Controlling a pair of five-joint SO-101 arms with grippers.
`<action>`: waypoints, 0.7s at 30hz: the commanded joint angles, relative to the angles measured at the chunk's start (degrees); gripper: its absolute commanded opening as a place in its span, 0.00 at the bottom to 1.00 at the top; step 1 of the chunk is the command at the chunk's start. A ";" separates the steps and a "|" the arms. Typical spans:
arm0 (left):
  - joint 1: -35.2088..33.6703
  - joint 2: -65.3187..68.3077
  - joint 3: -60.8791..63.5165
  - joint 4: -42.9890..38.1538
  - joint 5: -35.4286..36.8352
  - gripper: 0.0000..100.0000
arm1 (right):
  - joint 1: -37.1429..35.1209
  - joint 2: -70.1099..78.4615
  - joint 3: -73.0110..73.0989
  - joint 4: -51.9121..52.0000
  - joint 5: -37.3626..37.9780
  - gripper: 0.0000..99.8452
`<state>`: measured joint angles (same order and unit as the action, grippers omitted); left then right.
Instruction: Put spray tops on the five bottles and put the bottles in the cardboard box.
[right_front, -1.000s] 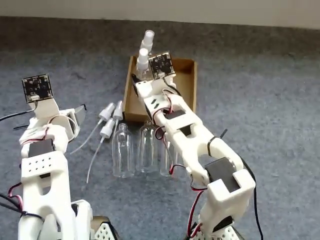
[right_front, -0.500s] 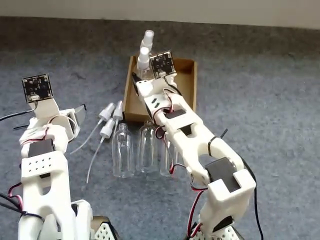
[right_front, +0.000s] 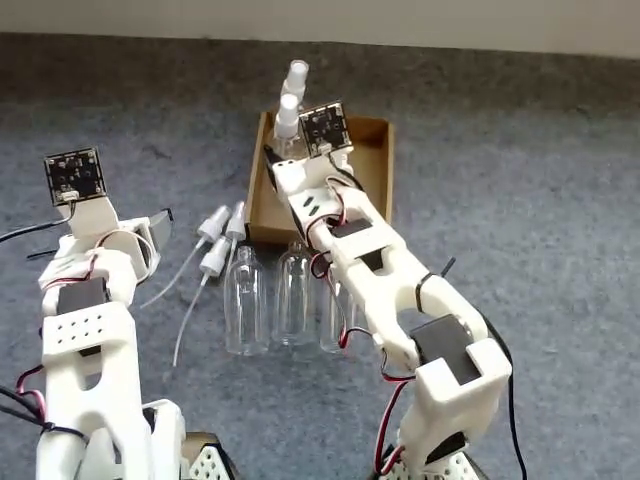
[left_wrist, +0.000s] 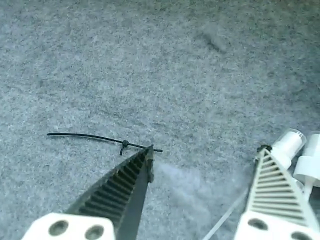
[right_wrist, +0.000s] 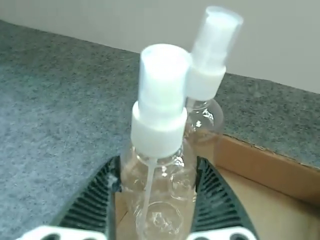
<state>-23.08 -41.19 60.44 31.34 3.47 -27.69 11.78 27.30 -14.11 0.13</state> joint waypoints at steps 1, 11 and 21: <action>1.01 0.22 -2.42 -1.14 0.35 0.29 | 0.57 -0.75 -3.56 -1.01 -0.44 0.05; 1.01 0.22 -2.42 -1.14 0.35 0.29 | -0.13 -0.75 -3.56 -1.01 -0.26 0.13; 1.01 0.22 -2.42 -1.14 0.35 0.29 | -1.89 -0.84 -3.47 -0.66 -0.18 0.13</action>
<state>-23.08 -41.19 60.44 31.34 3.47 -28.75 11.78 27.30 -14.11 0.13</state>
